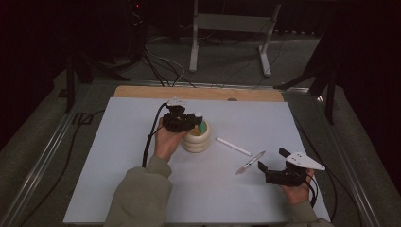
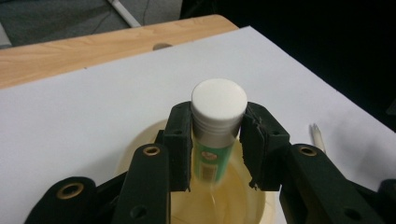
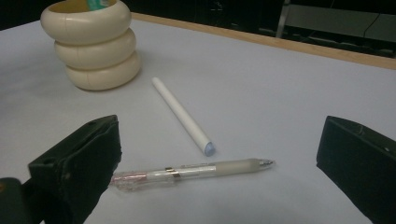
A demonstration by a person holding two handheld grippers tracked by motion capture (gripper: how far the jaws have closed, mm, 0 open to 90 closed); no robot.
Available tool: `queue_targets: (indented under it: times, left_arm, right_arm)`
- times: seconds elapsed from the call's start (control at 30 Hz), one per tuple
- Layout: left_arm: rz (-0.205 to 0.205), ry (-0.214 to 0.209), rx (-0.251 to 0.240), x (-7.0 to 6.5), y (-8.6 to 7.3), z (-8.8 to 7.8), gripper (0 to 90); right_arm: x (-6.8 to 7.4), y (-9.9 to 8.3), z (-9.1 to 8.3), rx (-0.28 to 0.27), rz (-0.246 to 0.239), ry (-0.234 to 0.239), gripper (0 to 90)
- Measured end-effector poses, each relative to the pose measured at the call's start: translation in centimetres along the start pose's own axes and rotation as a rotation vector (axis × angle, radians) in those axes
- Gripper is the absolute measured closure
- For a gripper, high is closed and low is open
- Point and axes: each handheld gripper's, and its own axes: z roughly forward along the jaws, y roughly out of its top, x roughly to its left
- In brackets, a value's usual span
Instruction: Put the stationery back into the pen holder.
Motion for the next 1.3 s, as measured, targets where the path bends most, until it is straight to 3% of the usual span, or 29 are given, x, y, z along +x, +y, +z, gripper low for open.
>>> queue_targets:
  times: [0.93, 1.3]
  left_arm:
    - [0.016, 0.032, 0.087, -0.2, -1.6, 1.1, 65.2]
    - [0.012, 0.02, 0.102, -0.5, -1.7, 1.4, 64.9]
  right_arm:
    - [0.0, 0.0, 0.0, 0.001, -0.004, 0.0, 0.0]
    - [0.0, 0.0, 0.0, 0.0, -0.002, -0.001, 0.0]
